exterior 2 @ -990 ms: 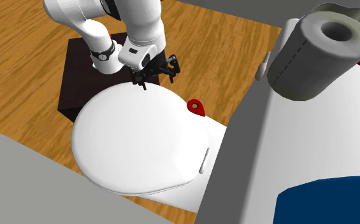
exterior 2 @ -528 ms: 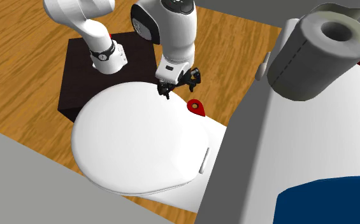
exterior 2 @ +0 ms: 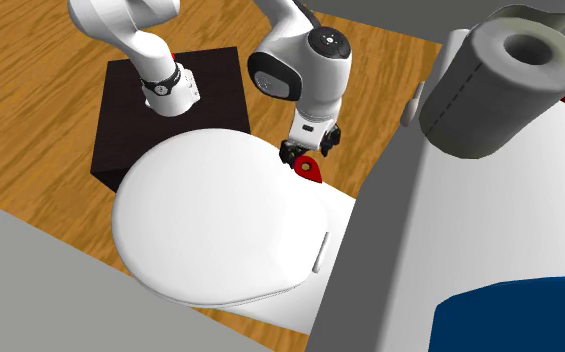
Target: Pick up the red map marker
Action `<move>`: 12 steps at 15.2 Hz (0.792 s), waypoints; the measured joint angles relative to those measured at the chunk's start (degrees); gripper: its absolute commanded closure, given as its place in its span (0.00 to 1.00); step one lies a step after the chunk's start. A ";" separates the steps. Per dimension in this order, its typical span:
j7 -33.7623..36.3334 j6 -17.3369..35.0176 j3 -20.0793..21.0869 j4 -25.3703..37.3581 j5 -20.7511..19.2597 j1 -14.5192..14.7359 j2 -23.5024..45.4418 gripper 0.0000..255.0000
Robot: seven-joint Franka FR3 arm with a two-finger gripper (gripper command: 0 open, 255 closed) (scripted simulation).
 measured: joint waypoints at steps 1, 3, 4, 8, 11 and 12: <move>0.62 0.50 -0.24 0.16 -0.76 0.37 0.86 0.00; 1.49 1.54 -0.79 0.35 -2.05 0.85 2.36 0.00; 1.84 2.25 -1.07 0.11 -2.60 0.99 2.92 0.00; 2.98 4.06 -2.00 -0.05 -4.33 1.59 4.87 1.00; 3.26 4.31 -2.10 -0.02 -4.59 1.76 5.05 1.00; 3.29 4.31 -2.12 0.01 -4.62 1.78 5.08 1.00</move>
